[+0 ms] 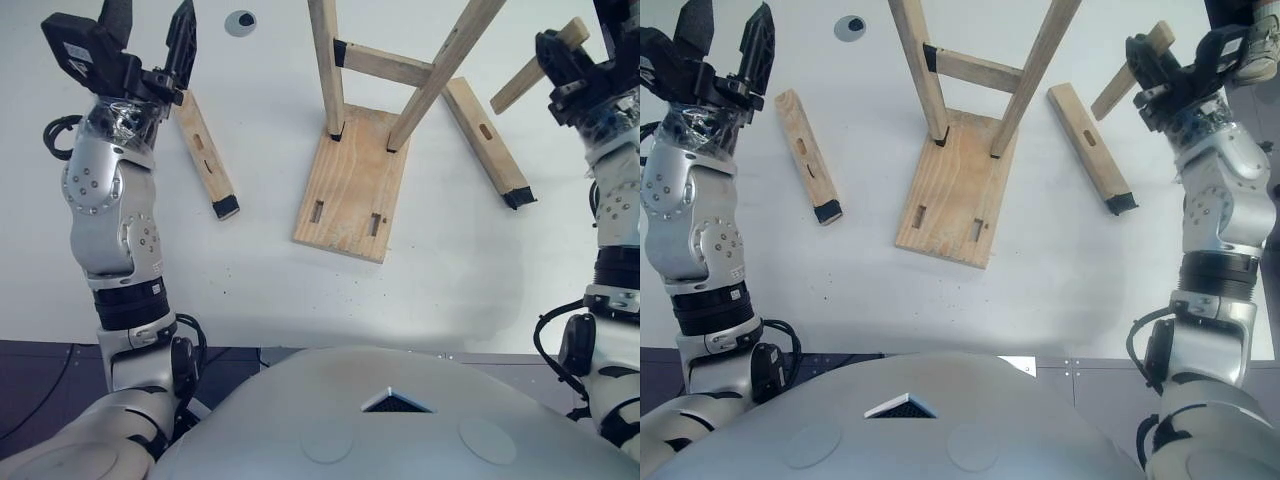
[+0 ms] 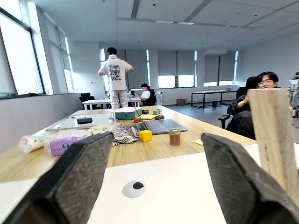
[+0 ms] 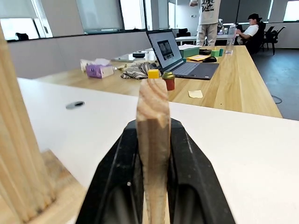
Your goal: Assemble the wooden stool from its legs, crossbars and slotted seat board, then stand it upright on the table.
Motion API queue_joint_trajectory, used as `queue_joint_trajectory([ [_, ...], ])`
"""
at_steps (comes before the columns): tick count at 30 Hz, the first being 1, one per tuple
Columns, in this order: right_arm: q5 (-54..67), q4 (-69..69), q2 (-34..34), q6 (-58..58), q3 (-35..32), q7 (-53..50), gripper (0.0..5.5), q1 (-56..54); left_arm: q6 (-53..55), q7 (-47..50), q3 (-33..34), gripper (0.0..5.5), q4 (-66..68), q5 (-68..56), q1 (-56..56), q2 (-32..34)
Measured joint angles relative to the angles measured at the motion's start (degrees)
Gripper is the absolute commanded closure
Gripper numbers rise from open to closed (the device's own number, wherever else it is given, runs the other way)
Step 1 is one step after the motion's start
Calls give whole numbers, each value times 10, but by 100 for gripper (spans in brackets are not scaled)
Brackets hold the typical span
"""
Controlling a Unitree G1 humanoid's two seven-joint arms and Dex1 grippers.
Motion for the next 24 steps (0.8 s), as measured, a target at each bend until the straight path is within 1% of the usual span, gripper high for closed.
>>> queue_joint_trajectory([
  [2, -24, 11, 14, -18, 3, 12, 510, 8, 11, 0, 13, 207, 11, -5, 0, 1],
  [6, -48, 28, 16, -34, 6, 34, 510, 19, 23, 8, 31, 207, 13, -12, 0, 2],
  [11, -75, 47, 17, -59, 9, 39, 510, 24, 25, 8, 32, 207, 13, -12, 0, 1],
  [24, -74, 112, 39, -101, -1, 47, 510, 23, 25, 6, 32, 207, 33, -11, -2, 1],
])
